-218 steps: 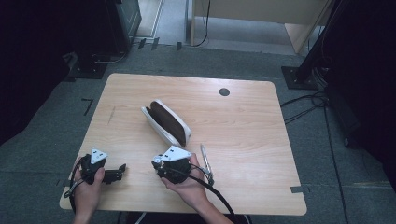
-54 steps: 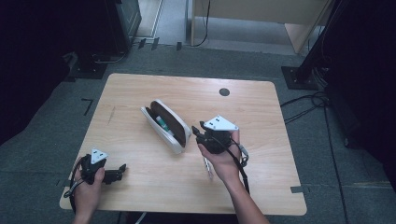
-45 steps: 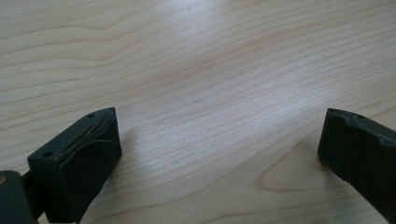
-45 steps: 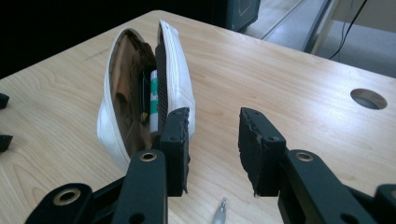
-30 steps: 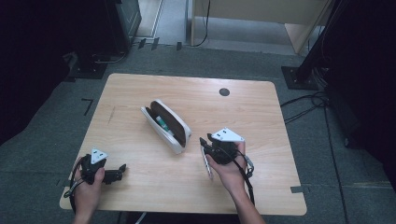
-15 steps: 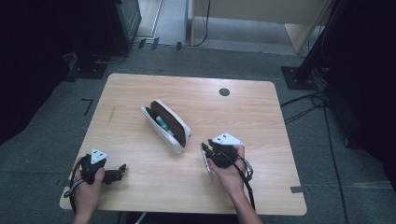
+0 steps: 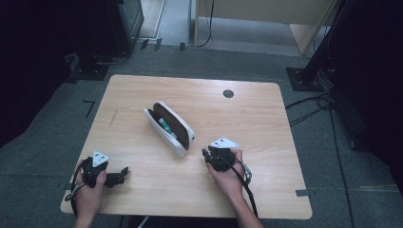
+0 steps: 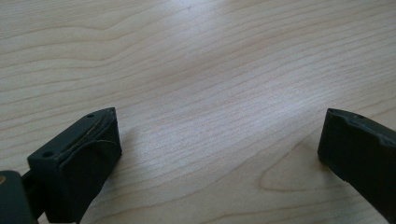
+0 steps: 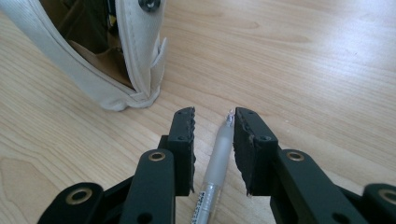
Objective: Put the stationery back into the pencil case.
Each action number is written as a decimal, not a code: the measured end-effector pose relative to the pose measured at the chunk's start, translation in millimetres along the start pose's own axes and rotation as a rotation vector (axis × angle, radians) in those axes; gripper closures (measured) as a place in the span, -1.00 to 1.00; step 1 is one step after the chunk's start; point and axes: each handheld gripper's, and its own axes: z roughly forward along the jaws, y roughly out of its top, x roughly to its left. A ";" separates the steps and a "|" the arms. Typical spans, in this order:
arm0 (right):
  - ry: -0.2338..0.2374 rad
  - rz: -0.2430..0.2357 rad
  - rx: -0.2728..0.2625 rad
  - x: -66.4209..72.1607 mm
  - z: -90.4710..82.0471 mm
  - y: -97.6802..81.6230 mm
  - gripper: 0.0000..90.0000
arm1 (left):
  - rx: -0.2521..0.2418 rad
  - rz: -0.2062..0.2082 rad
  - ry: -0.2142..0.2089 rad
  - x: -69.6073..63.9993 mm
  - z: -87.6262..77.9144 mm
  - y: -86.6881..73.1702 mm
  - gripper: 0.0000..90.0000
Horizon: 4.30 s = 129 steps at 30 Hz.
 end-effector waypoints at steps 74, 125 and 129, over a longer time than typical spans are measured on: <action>0.019 -0.024 -0.099 11.9 -34.7 29.9 0.81 | 0.000 0.000 0.000 0.0 0.0 0.0 -1.00; 0.160 -0.126 -0.200 62.6 -8.7 127.7 0.81 | -0.003 -0.003 0.001 -0.2 0.2 0.0 -1.00; 0.164 -0.138 -0.193 66.8 5.6 135.2 0.81 | -0.003 0.000 -0.002 -0.3 0.2 0.0 -1.00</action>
